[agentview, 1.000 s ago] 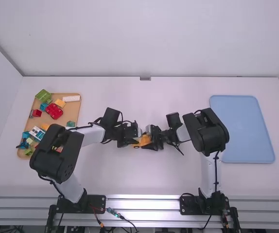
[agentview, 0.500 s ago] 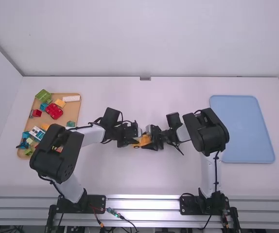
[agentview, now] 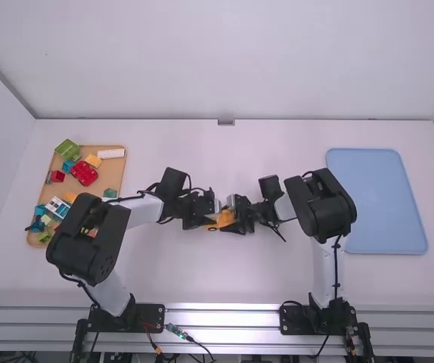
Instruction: Assemble lego blocks to make yellow taxi
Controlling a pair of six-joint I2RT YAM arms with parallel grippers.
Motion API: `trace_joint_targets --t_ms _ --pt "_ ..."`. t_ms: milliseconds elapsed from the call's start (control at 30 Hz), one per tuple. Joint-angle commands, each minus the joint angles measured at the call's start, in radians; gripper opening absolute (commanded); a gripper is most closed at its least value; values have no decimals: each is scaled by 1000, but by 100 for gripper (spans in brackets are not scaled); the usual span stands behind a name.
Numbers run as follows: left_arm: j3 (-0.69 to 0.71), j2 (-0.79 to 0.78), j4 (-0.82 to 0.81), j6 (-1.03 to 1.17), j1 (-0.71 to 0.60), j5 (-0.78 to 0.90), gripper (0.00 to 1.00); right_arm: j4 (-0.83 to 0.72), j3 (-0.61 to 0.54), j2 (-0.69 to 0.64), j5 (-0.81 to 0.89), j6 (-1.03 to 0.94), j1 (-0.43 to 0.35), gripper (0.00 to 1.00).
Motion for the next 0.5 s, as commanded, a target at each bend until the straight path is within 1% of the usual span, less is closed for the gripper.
trace_joint_targets --t_ms 0,100,167,200,233,467 --pt "5 15 -3 5 -10 25 42 -9 5 20 24 -2 0 53" --pt "5 15 -3 3 -9 25 46 -8 5 20 24 -2 0 52" --pt "5 15 -2 3 -9 25 56 -9 5 20 25 -2 0 53" --pt "5 15 -1 3 -10 25 66 -8 5 20 26 -2 0 52" --pt "5 15 0 4 -9 25 99 -9 5 20 27 -2 0 53" --pt "6 15 8 3 -9 38 99 -9 5 20 28 -2 0 52"
